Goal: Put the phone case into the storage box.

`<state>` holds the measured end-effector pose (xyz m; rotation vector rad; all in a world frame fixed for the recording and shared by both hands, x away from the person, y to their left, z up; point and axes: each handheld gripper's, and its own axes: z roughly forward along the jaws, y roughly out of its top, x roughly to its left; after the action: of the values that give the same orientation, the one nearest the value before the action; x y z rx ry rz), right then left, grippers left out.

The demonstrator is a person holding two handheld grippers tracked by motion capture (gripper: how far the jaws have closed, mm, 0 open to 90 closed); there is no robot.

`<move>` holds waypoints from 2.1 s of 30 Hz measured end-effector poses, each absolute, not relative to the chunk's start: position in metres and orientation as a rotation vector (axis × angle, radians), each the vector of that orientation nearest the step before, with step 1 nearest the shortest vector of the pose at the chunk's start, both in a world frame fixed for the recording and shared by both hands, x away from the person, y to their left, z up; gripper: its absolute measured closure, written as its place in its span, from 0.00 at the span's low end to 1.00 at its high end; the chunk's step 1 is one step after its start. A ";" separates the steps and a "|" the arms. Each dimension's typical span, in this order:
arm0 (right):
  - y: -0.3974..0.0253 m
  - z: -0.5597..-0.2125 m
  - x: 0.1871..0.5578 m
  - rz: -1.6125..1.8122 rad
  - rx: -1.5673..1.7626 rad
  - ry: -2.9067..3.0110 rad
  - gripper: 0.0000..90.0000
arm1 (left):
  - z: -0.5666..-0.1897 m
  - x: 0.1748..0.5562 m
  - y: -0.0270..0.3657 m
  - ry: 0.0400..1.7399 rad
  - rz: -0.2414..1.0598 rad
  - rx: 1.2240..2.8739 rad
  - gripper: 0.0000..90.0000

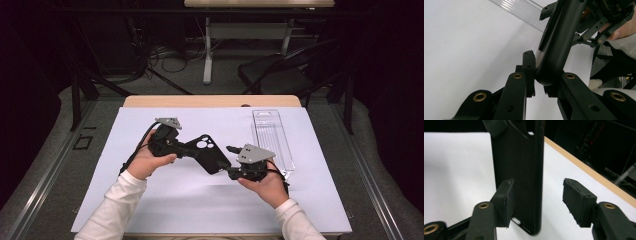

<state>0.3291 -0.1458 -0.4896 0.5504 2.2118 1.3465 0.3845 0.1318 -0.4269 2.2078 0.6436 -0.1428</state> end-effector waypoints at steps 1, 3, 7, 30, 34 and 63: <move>-0.146 -0.489 0.329 1.340 0.561 2.224 0.47 | -0.425 0.385 0.131 0.656 -0.116 2.230 0.91; -0.147 -0.489 0.329 1.324 0.576 2.237 0.47 | -0.425 0.386 0.129 0.647 -0.137 2.231 0.91; -0.150 -0.488 0.330 1.339 0.601 2.250 0.46 | -0.422 0.388 0.125 0.639 -0.138 2.260 0.91; -0.154 -0.478 0.333 1.309 0.823 2.244 0.16 | -0.413 0.395 0.110 0.621 -0.128 2.353 0.91; -0.154 -0.474 0.333 1.287 0.801 2.272 0.16 | -0.411 0.396 0.109 0.611 -0.132 2.363 0.91; -0.153 -0.434 0.328 1.190 0.713 2.273 0.48 | -0.403 0.401 0.096 0.616 -0.132 2.442 0.91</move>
<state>0.3284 -0.1526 -0.4338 0.7127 2.2729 1.1901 0.4008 0.0961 -0.4027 2.4415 0.6160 -0.1325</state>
